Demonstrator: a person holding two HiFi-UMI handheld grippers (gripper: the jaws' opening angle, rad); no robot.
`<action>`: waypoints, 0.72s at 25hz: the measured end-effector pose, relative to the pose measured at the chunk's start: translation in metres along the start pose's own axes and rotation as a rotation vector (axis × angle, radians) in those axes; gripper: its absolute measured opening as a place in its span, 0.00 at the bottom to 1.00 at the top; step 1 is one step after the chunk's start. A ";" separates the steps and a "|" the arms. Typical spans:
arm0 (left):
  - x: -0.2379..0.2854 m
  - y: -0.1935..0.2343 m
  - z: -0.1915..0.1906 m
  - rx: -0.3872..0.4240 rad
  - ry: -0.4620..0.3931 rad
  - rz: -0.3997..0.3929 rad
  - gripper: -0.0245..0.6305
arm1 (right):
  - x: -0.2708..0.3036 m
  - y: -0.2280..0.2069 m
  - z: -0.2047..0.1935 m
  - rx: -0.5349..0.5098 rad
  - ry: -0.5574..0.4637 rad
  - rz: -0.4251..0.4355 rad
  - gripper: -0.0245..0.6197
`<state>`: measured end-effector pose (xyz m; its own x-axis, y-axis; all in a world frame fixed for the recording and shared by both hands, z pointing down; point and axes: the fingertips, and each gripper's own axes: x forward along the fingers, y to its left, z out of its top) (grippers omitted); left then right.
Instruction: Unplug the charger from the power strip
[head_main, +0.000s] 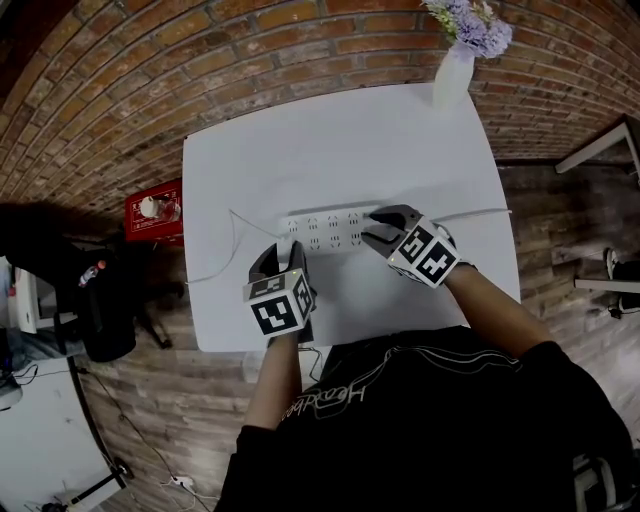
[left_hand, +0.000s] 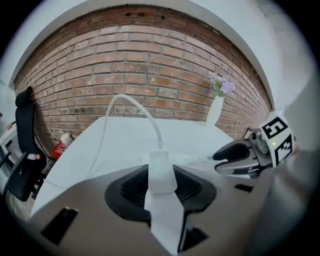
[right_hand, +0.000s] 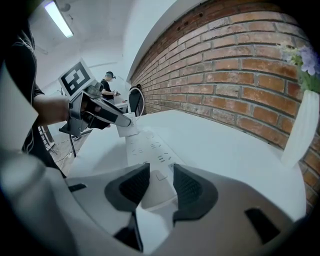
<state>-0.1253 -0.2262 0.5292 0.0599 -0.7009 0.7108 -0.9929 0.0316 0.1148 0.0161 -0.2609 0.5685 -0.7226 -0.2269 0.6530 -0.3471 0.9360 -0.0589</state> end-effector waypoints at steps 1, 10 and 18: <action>0.000 0.000 0.001 0.029 -0.003 0.015 0.25 | 0.000 0.000 0.000 0.002 -0.001 0.000 0.24; -0.003 0.000 0.000 -0.047 0.011 -0.021 0.25 | -0.001 0.001 -0.001 -0.001 0.010 0.001 0.24; -0.006 -0.007 0.003 0.142 0.006 0.069 0.25 | 0.000 0.001 -0.001 0.009 0.015 0.001 0.24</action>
<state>-0.1194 -0.2243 0.5225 -0.0092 -0.6962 0.7178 -0.9992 -0.0217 -0.0339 0.0162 -0.2595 0.5696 -0.7140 -0.2214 0.6642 -0.3517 0.9337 -0.0669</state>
